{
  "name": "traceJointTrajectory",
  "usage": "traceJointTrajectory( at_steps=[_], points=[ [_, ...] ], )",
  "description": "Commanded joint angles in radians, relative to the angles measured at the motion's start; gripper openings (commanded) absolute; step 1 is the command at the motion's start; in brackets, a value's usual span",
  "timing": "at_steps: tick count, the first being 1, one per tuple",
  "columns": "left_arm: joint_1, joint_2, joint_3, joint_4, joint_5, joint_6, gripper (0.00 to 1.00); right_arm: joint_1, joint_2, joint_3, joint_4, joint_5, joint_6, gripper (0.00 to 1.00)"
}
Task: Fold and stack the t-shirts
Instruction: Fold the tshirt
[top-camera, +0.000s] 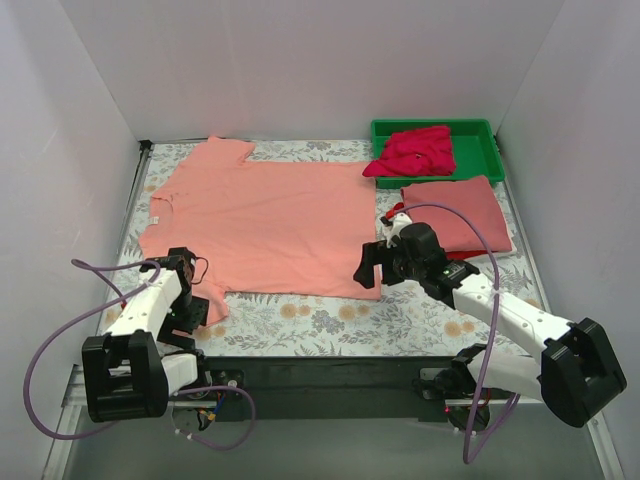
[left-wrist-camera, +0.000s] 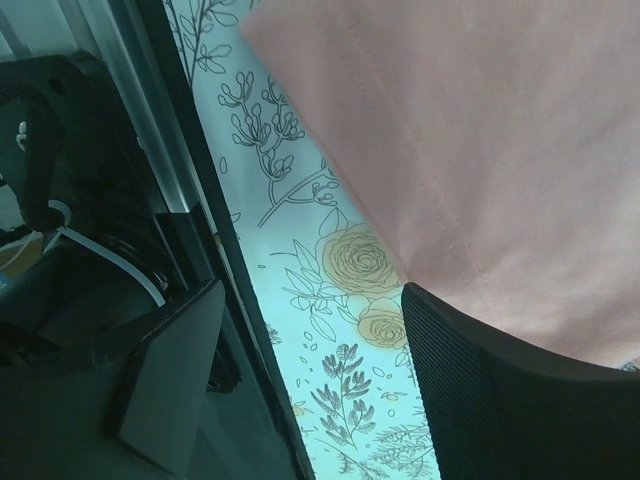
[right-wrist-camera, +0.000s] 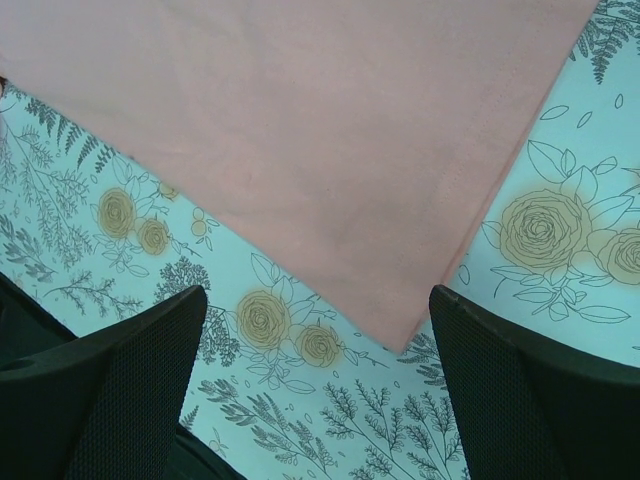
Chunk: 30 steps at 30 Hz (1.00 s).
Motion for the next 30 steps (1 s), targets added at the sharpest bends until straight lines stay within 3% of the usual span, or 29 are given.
traceJointTrajectory(
  at_steps=[1,14,16,21,22,24,25,30],
  points=[
    [-0.004,0.004,0.022,-0.022,-0.07,-0.34,0.7,0.001,-0.02,-0.015,0.003,0.024,0.021,0.98],
    [-0.002,0.008,-0.072,0.199,-0.036,-0.309,0.67,-0.001,-0.216,-0.085,-0.055,0.024,0.016,0.98],
    [-0.004,0.051,-0.075,0.221,-0.03,-0.316,0.63,-0.001,-0.246,-0.084,-0.071,0.03,0.011,0.98],
    [-0.004,0.097,-0.075,0.215,-0.045,-0.335,0.33,-0.002,-0.286,-0.095,-0.115,0.027,0.025,0.98],
    [-0.002,0.093,-0.077,0.216,-0.048,-0.335,0.23,-0.001,-0.299,-0.102,-0.123,0.03,0.04,0.98],
    [-0.002,0.083,-0.083,0.216,-0.058,-0.34,0.14,-0.001,-0.313,-0.124,-0.149,0.015,0.05,0.98],
    [-0.002,0.068,-0.086,0.213,-0.059,-0.343,0.02,0.001,-0.327,-0.13,-0.156,0.005,0.051,0.98],
    [-0.002,0.033,-0.083,0.224,-0.091,-0.328,0.0,0.039,-0.312,-0.131,-0.254,0.086,0.079,0.94]
  ],
)
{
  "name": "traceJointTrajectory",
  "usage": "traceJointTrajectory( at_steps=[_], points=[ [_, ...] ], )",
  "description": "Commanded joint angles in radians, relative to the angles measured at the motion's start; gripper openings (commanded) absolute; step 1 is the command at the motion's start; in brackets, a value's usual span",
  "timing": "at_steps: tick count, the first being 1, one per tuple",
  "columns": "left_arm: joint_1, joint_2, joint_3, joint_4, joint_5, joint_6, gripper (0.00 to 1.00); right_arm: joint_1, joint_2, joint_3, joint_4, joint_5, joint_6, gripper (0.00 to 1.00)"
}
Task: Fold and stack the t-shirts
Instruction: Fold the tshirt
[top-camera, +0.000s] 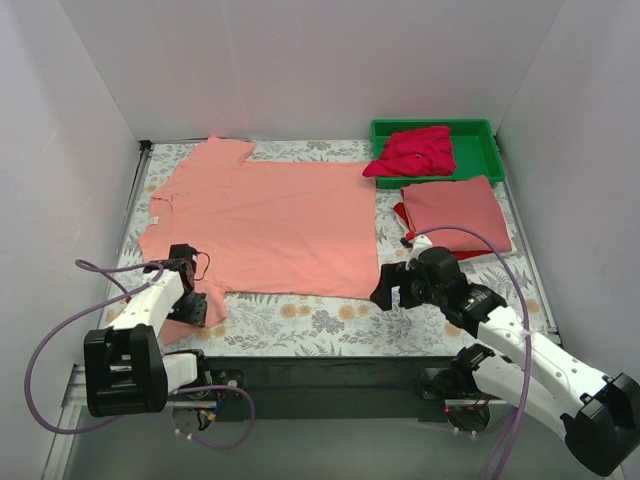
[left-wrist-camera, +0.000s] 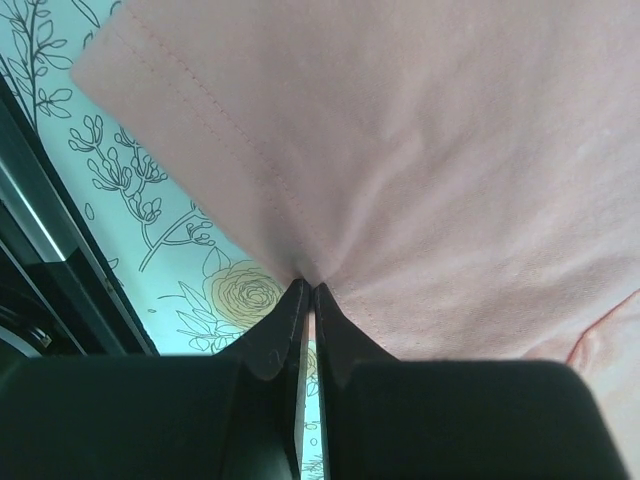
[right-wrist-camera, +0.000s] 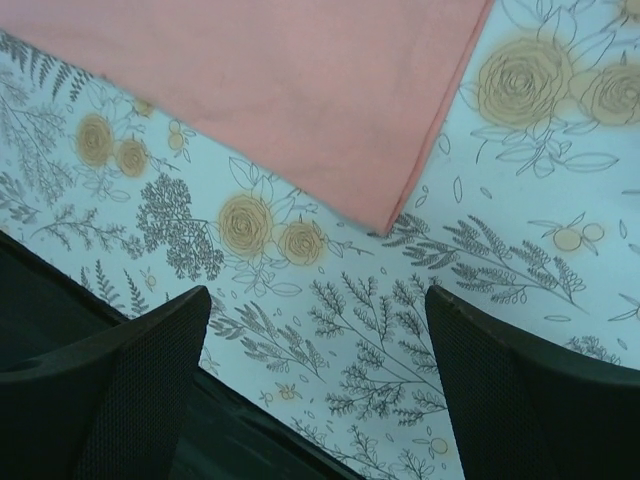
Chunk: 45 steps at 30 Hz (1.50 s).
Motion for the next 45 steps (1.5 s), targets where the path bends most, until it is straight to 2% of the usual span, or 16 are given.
traceJointTrajectory(
  at_steps=[1,6,9,16,25,31,40,43,44,45],
  points=[
    [0.002,-0.008,-0.045,0.0,-0.096,-0.316,0.0,0.049,0.021,0.011,-0.09,0.083,0.032,0.93],
    [0.002,-0.034,-0.017,-0.018,-0.114,-0.28,0.0,0.202,0.101,0.026,-0.09,0.235,0.113,0.89],
    [0.001,-0.043,0.016,-0.071,-0.154,-0.291,0.0,0.24,0.139,0.032,-0.095,0.301,0.155,0.87],
    [0.002,-0.062,0.045,-0.083,-0.168,-0.261,0.0,0.257,0.297,0.112,-0.059,0.42,0.101,0.82],
    [0.002,-0.045,0.099,-0.114,-0.193,-0.244,0.0,0.253,0.505,0.189,0.017,0.409,0.015,0.73],
    [0.001,-0.06,0.133,-0.115,-0.214,-0.233,0.0,0.236,0.591,0.2,0.039,0.371,0.01,0.61],
    [0.002,-0.03,0.173,-0.092,-0.223,-0.207,0.0,0.205,0.612,0.196,0.044,0.354,0.001,0.36],
    [0.002,-0.023,0.193,-0.088,-0.236,-0.202,0.0,0.196,0.605,0.198,0.042,0.343,-0.011,0.26],
    [0.002,-0.019,0.202,-0.089,-0.239,-0.199,0.0,0.196,0.605,0.2,0.043,0.337,-0.016,0.17],
    [0.002,-0.017,0.208,-0.085,-0.242,-0.196,0.0,0.194,0.604,0.201,0.042,0.32,-0.019,0.13]
  ],
)
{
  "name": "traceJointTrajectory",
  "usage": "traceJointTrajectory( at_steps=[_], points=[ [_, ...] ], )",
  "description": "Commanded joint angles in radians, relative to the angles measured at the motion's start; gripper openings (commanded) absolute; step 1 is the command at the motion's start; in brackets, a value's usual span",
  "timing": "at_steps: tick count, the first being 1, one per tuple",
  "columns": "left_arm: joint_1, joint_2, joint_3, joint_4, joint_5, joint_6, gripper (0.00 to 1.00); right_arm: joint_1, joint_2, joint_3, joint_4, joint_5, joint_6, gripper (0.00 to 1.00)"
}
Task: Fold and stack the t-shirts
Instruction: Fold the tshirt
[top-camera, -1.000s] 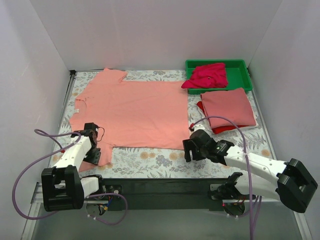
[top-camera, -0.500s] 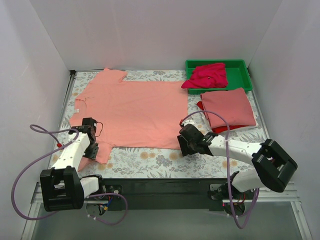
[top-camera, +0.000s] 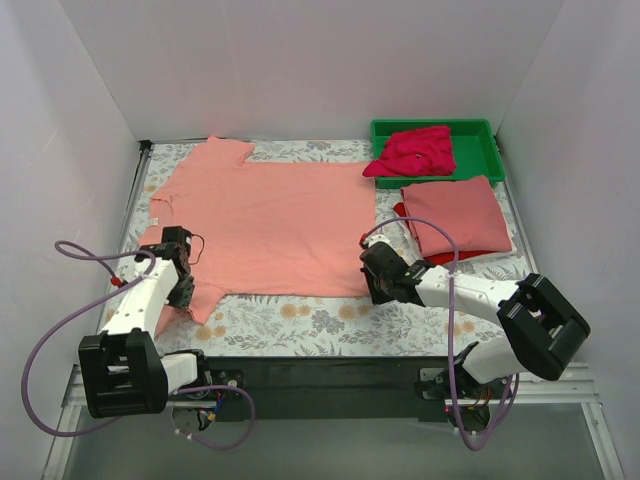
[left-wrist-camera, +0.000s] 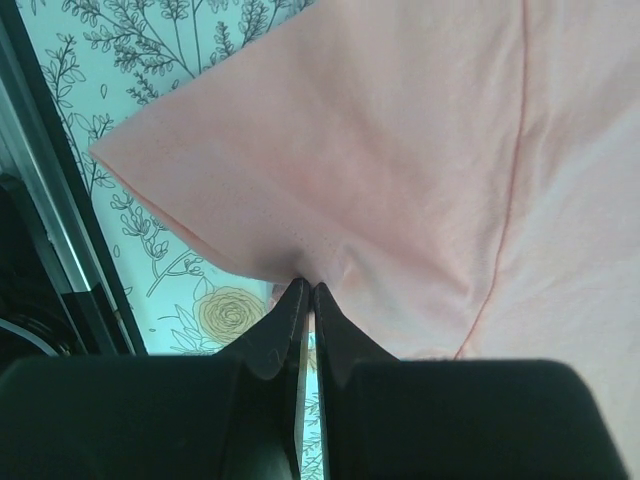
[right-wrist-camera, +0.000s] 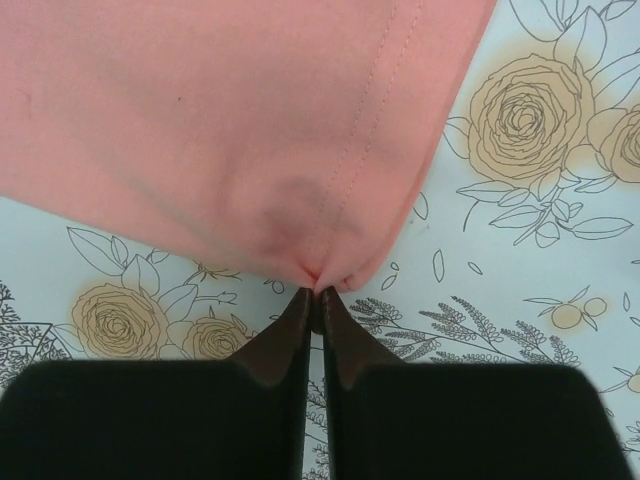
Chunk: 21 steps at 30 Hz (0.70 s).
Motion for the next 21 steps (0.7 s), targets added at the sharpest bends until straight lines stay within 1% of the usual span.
traceJointTrajectory(
  at_steps=[1,2,12,18,21],
  points=[
    [0.002,0.002,0.052,0.018,-0.059,-0.194,0.0,-0.008,0.004,0.024,0.001,-0.04,-0.021,0.09],
    [0.002,0.004,0.07,0.022,-0.059,-0.178,0.0,-0.008,0.001,0.028,-0.002,-0.047,-0.024,0.02],
    [0.002,0.044,0.182,0.105,-0.039,-0.091,0.0,-0.021,-0.068,0.097,-0.035,-0.06,-0.058,0.01],
    [0.002,0.132,0.27,0.14,-0.028,-0.049,0.0,-0.075,-0.043,0.178,-0.051,-0.089,-0.093,0.01],
    [0.002,0.2,0.345,0.142,-0.044,-0.043,0.0,-0.124,-0.01,0.238,-0.064,-0.121,-0.122,0.01]
  ],
)
